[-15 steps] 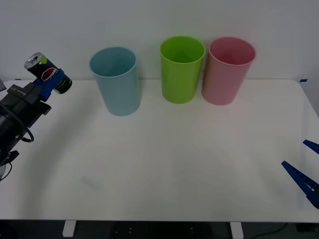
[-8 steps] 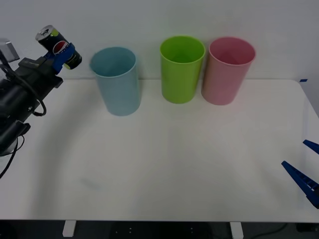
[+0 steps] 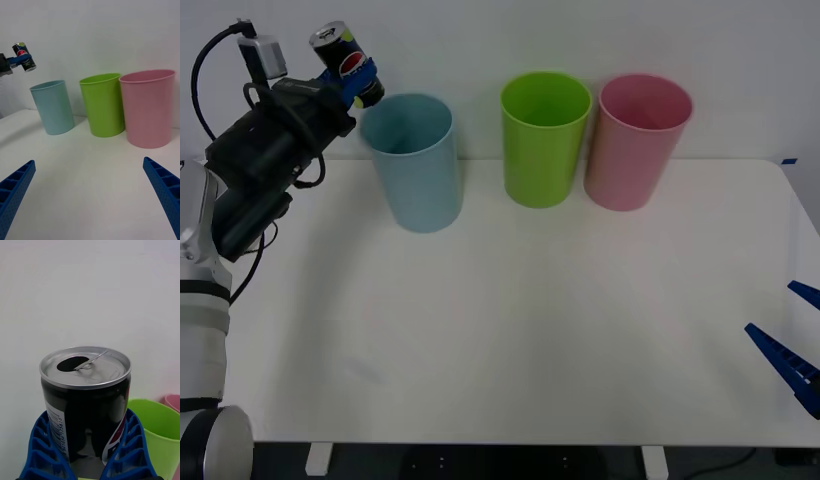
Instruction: Grasp the object on the table and drop it into the matching bin: aluminum can to the light blue bin, PET bottle to the pink bin.
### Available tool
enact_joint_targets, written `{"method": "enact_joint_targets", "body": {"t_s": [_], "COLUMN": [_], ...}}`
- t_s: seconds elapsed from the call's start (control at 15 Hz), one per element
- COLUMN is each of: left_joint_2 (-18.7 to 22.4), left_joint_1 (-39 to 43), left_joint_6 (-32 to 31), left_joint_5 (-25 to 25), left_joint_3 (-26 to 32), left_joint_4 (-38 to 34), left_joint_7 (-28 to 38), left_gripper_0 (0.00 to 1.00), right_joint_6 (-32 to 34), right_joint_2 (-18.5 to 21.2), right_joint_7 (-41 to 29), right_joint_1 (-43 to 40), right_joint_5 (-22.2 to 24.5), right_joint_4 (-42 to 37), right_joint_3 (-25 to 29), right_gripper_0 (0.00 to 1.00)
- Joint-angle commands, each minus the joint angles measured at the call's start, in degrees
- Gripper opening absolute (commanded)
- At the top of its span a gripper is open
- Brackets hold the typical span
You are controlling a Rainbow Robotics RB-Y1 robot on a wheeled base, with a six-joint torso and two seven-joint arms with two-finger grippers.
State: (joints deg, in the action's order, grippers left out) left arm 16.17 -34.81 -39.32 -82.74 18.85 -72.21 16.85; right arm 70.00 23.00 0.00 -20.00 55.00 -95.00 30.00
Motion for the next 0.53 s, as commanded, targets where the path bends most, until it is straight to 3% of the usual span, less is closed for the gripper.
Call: {"method": "enact_joint_targets", "body": {"t_s": [0.07, 0.27, 0.53], "left_joint_2": [0.0, 0.0, 0.0], "left_joint_1": [-3.42, -5.35, -5.97], "left_joint_6": [0.04, -0.14, 0.12], "left_joint_5": [-4.45, -8.41, -8.58], "left_joint_3": [0.31, 0.39, -1.01], "left_joint_4": [3.48, 4.71, 4.71], "left_joint_7": [-0.77, -0.42, 0.46], "left_gripper_0": [0.01, 0.0, 0.01], "right_joint_6": [0.0, 0.0, 0.0], "right_joint_2": [0.0, 0.0, 0.0], "right_joint_7": [0.0, 0.0, 0.0], "right_joint_1": [0.0, 0.0, 0.0], "right_joint_5": [0.0, 0.0, 0.0], "right_joint_4": [0.0, 0.0, 0.0], "right_joint_3": [0.0, 0.0, 0.0], "right_gripper_0": [1.0, 1.0, 1.0]}}
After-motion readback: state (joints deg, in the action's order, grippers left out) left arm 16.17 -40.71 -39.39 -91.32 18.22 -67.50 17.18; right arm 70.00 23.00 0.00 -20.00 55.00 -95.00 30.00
